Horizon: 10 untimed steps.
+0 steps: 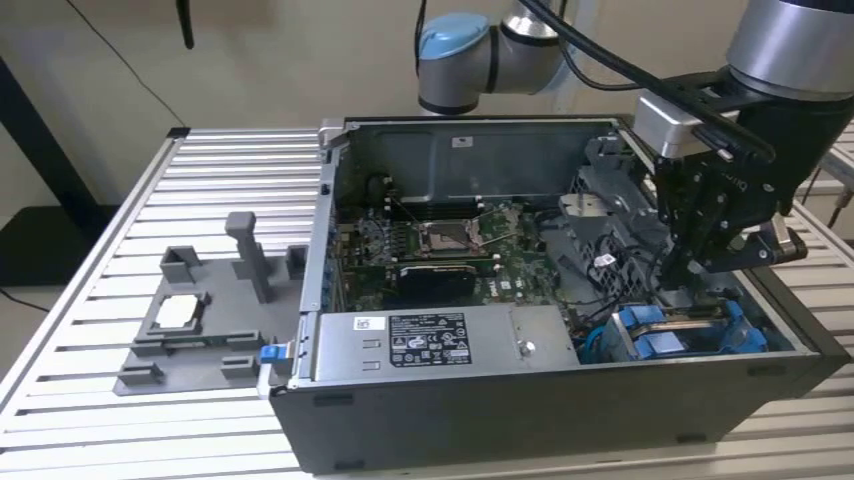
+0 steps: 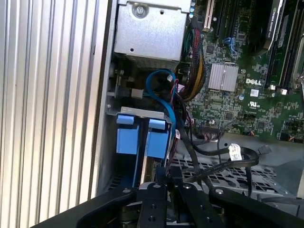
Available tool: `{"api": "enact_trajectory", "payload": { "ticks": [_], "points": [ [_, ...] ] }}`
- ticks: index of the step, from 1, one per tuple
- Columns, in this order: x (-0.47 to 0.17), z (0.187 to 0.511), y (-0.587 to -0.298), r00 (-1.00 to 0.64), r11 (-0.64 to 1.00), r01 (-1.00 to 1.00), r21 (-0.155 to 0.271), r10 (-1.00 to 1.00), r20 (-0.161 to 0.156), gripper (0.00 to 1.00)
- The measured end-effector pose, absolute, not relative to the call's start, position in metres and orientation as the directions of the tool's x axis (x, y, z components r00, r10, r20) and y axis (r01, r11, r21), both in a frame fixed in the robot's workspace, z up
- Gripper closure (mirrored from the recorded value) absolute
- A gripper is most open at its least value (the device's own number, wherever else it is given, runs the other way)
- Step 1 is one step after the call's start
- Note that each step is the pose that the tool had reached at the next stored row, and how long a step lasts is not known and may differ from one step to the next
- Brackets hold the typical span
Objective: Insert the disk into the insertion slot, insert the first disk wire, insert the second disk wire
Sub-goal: 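Insert the second disk wire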
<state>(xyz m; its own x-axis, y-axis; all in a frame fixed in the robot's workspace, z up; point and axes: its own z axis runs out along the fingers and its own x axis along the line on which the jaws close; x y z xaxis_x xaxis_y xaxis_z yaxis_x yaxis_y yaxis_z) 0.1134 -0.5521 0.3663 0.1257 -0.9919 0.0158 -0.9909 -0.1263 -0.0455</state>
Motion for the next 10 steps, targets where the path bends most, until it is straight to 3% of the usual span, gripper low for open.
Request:
{"api": "enact_trajectory", "payload": {
  "ticks": [10],
  "points": [
    [0.1149, 0.3637, -0.5538, 0.089, -0.088, -0.995, -0.047, -0.996, -0.01, 0.84]
  ]
}}
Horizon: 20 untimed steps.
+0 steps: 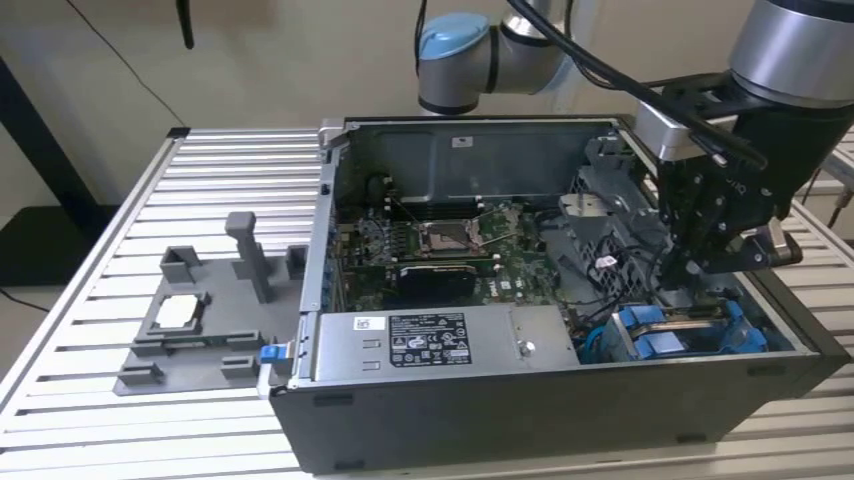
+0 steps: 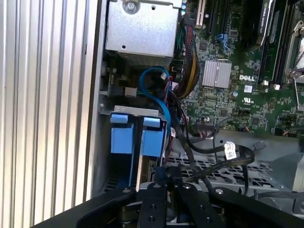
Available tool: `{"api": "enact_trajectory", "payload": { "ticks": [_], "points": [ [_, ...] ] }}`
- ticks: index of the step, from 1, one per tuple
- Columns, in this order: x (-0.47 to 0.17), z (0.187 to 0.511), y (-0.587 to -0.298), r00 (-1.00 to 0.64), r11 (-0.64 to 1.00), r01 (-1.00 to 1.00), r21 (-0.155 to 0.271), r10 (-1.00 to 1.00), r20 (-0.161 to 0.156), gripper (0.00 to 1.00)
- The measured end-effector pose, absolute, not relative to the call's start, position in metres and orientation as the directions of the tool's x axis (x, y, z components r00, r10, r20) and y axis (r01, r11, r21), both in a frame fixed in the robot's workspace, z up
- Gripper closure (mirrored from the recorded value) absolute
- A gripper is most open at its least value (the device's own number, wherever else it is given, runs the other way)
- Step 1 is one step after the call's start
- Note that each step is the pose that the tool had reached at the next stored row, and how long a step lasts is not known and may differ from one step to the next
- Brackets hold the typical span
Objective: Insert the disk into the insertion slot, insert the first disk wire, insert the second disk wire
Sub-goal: 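Insert the second disk wire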
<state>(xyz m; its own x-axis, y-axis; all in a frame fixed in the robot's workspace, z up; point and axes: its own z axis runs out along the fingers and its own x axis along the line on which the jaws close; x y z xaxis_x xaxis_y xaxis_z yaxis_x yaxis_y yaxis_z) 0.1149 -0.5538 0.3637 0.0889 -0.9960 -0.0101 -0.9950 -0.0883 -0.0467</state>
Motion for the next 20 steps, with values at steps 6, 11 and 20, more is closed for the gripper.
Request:
{"api": "enact_trajectory", "payload": {
  "ticks": [6, 11, 20],
  "points": [
    [0.116, 0.363, -0.559, 0.071, -0.07, -0.996, -0.045, -0.997, -0.011, 0.84],
    [0.116, 0.359, -0.562, 0.057, -0.056, -0.997, -0.045, -0.998, -0.014, 0.84],
    [0.125, 0.355, -0.569, 0.045, -0.045, -0.998, -0.043, -0.999, -0.018, 0.84]
  ]
}}
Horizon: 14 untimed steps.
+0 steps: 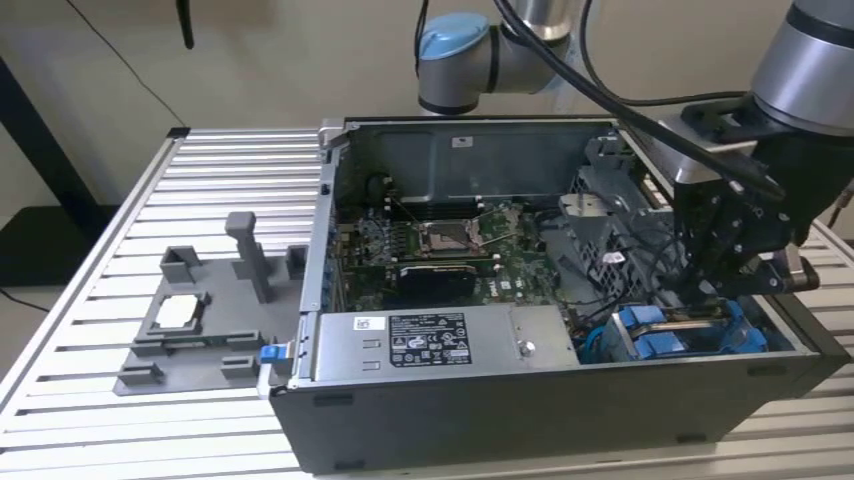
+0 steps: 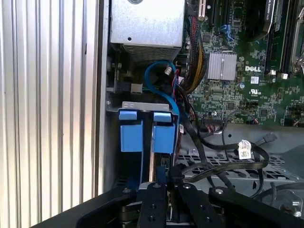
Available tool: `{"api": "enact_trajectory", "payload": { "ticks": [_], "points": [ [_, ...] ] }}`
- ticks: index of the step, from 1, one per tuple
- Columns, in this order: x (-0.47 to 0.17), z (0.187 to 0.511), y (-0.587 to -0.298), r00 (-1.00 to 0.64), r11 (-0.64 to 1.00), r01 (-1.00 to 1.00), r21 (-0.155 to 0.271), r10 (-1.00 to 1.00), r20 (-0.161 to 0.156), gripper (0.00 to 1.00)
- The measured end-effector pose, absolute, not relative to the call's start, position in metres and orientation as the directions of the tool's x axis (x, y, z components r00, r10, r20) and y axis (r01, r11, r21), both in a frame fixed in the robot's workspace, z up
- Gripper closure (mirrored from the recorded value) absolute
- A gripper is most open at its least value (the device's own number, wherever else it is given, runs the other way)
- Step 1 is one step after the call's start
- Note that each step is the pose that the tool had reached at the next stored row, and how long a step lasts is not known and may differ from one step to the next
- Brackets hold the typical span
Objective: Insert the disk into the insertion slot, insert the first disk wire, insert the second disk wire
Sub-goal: 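Insert the second disk wire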
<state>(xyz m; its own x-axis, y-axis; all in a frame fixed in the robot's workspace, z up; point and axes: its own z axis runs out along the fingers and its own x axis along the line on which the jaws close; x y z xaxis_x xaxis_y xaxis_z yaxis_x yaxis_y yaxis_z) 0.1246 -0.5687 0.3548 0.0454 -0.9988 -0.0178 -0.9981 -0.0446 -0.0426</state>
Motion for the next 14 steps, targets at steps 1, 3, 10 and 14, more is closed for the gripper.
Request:
{"api": "enact_trajectory", "payload": {
  "ticks": [1, 3, 10, 14],
  "points": [
    [0.1246, 0.3541, -0.5694, 0.045, -0.044, -0.998, -0.043, -0.999, -0.018, 0.84],
    [0.1246, 0.353, -0.5697, 0.042, -0.041, -0.998, -0.043, -0.999, -0.021, 0.84],
    [0.1247, 0.3499, -0.5697, 0.03, -0.028, -0.999, -0.044, -0.998, -0.047, 0.84],
    [0.125, 0.3476, -0.5699, 0.028, -0.026, -0.999, -0.044, -0.998, -0.05, 0.84]
  ]
}}
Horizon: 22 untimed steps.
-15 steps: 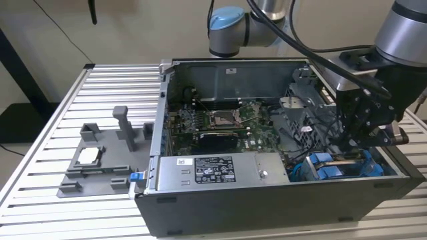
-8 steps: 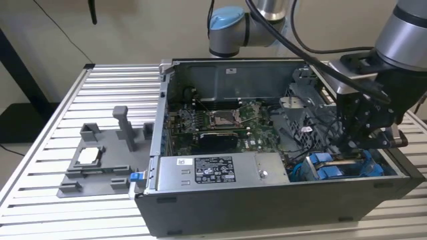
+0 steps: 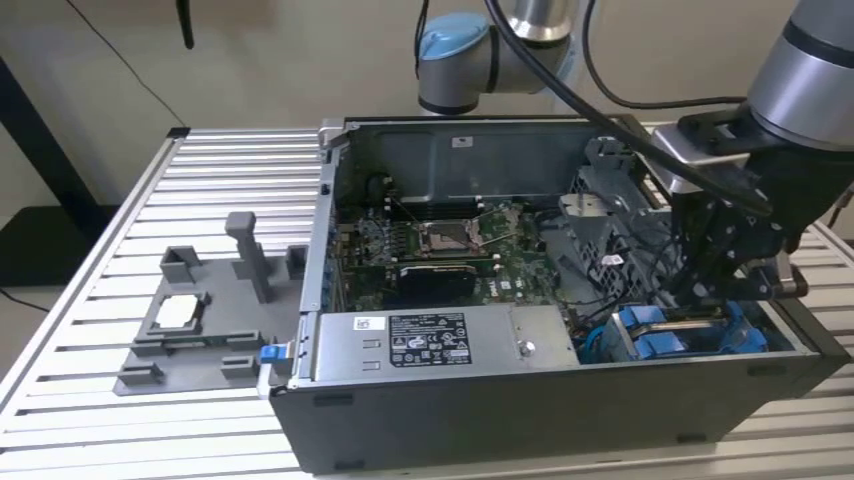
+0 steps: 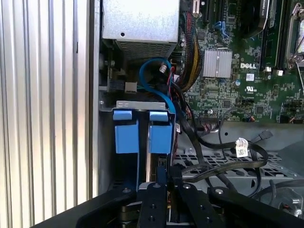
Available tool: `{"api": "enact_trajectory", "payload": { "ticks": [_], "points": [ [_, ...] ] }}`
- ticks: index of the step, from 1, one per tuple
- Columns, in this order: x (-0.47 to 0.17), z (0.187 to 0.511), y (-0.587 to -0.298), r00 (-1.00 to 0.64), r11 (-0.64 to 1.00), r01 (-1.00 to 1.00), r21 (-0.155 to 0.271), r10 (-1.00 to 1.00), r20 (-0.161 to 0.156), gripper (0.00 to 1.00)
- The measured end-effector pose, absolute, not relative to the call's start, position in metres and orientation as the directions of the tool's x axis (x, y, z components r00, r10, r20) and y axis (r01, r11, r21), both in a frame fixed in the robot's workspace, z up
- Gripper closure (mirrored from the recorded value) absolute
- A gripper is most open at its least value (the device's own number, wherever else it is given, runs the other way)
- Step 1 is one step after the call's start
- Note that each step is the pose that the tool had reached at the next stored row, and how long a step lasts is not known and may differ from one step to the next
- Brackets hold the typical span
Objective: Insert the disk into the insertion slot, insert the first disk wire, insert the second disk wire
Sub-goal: 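Insert the second disk wire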
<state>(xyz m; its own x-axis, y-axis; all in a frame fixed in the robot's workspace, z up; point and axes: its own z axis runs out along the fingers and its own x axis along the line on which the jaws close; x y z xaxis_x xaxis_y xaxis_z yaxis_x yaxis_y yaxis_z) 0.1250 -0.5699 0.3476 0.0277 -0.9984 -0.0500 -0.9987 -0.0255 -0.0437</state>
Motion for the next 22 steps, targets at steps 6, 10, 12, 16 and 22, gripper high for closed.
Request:
{"api": "enact_trajectory", "payload": {
  "ticks": [6, 10, 12, 16, 22],
  "points": [
    [0.1253, 0.3436, -0.5705, 0.02, -0.018, -0.999, -0.044, -0.998, -0.051, 0.84],
    [0.1262, 0.3412, -0.5713, 0.019, -0.017, -0.999, -0.044, -0.998, -0.055, 0.84],
    [0.1264, 0.34, -0.5718, 0.018, -0.016, -0.999, -0.044, -0.998, -0.056, 0.84],
    [0.1265, 0.3379, -0.5724, 0.014, -0.011, -0.999, -0.044, -0.998, -0.055, 0.84],
    [0.1265, 0.3385, -0.5725, 0.01, -0.008, -0.999, -0.042, -0.998, -0.056, 0.7]
  ]
}}
